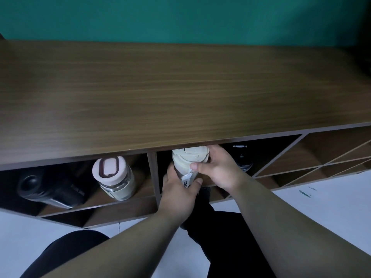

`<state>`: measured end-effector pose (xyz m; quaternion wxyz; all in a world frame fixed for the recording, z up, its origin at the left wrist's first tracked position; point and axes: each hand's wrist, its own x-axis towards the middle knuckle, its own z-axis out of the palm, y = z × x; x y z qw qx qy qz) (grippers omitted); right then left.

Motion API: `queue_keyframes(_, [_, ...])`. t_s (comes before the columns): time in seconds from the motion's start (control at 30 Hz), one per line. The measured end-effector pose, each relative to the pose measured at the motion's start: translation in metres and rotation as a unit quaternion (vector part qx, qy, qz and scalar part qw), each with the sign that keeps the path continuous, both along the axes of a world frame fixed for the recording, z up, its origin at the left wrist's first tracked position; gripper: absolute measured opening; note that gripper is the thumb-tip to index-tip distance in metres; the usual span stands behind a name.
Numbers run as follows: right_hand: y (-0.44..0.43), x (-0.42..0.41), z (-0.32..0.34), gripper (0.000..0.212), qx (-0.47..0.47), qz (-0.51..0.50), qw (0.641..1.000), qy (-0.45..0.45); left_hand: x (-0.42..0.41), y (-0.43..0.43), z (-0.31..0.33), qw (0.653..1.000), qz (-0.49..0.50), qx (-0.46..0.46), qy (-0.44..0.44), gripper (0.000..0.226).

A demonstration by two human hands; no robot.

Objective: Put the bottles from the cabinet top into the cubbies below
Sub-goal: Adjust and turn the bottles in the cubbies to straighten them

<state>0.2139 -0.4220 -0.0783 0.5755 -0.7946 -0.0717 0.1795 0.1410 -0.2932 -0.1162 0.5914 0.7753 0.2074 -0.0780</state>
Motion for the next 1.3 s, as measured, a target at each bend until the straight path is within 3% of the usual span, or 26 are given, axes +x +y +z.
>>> queue_keyframes(0.2, [0.000, -0.005, -0.002, 0.055, -0.023, -0.031, 0.999, -0.010, 0.002, 0.001, -0.002, 1.000, 0.017, 0.009, -0.001, 0.081])
queue_keyframes(0.33, [0.004, -0.012, -0.001, 0.054, -0.076, -0.063, 0.994, -0.039, 0.005, 0.006, -0.002, 1.000, 0.023, 0.013, 0.004, 0.070])
queue_keyframes(0.5, [0.022, -0.023, -0.002, 0.091, -0.114, -0.120, 0.985, -0.055, 0.007, 0.008, -0.009, 0.999, 0.037, -0.004, 0.005, 0.048])
queue_keyframes(0.77, [0.046, -0.047, 0.001, 0.078, -0.126, -0.218, 0.967, -0.048, 0.011, 0.003, -0.021, 0.999, 0.030, 0.009, -0.018, 0.024])
queue_keyframes(1.0, [0.062, -0.055, -0.005, 0.083, -0.152, -0.286, 0.945, -0.053, 0.012, 0.004, -0.030, 0.999, 0.014, 0.037, -0.016, 0.022])
queue_keyframes(1.3, [0.050, -0.054, -0.001, 0.079, -0.121, -0.226, 0.965, -0.055, 0.013, 0.007, -0.036, 0.998, -0.016, 0.051, -0.031, 0.033])
